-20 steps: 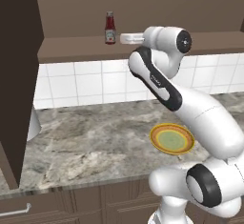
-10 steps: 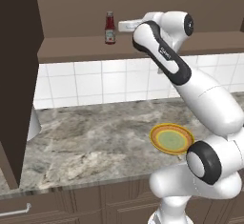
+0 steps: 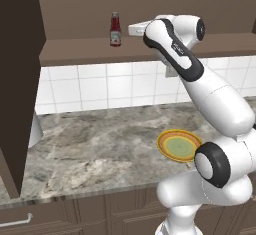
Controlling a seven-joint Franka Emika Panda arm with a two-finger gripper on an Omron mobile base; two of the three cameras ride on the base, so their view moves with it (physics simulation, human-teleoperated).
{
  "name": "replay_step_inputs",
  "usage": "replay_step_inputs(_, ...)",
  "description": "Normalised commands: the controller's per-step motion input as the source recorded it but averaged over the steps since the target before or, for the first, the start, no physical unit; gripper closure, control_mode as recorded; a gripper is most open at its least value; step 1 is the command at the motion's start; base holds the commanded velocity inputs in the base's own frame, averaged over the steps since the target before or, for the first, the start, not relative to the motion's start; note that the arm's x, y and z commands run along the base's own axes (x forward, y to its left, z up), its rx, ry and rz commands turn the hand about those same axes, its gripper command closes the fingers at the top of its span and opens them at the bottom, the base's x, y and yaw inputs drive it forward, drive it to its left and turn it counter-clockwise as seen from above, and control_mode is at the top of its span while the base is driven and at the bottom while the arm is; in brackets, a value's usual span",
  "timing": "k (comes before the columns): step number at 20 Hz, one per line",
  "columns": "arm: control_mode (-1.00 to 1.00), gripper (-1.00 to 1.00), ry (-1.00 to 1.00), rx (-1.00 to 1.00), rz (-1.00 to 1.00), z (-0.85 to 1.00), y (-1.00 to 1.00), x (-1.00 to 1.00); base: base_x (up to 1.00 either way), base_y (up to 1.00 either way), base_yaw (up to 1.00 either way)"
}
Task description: Move the hot dog bun to the plate on the dining table and place the condiment next to that plate. Then navigate to the fridge and take the sausage and place it on the plate as well.
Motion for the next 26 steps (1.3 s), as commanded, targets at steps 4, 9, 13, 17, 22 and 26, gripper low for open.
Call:
replay_step_inputs(4,-1.0,-1.0,0.03,-0.01,0.0,0.0,0.02,0.3,0.0,0.0,0.0)
replay_step_inputs(9,-1.0,-1.0,0.07,0.0,0.0,0.0,0.01,0.31,0.0,0.0,0.0)
replay_step_inputs(13,-1.0,-1.0,0.11,-0.02,0.0,0.0,0.1,0.28,0.0,0.0,0.0)
replay_step_inputs(17,-1.0,-1.0,0.11,-0.03,-0.03,0.08,0.26,0.22,0.0,0.0,0.0)
replay_step_inputs(22,-1.0,-1.0,0.07,-0.08,-0.04,0.17,0.32,0.21,0.0,0.0,0.0)
replay_step_inputs(26,-1.0,-1.0,-0.03,-0.16,0.0,0.01,0.1,0.25,0.0,0.0,0.0)
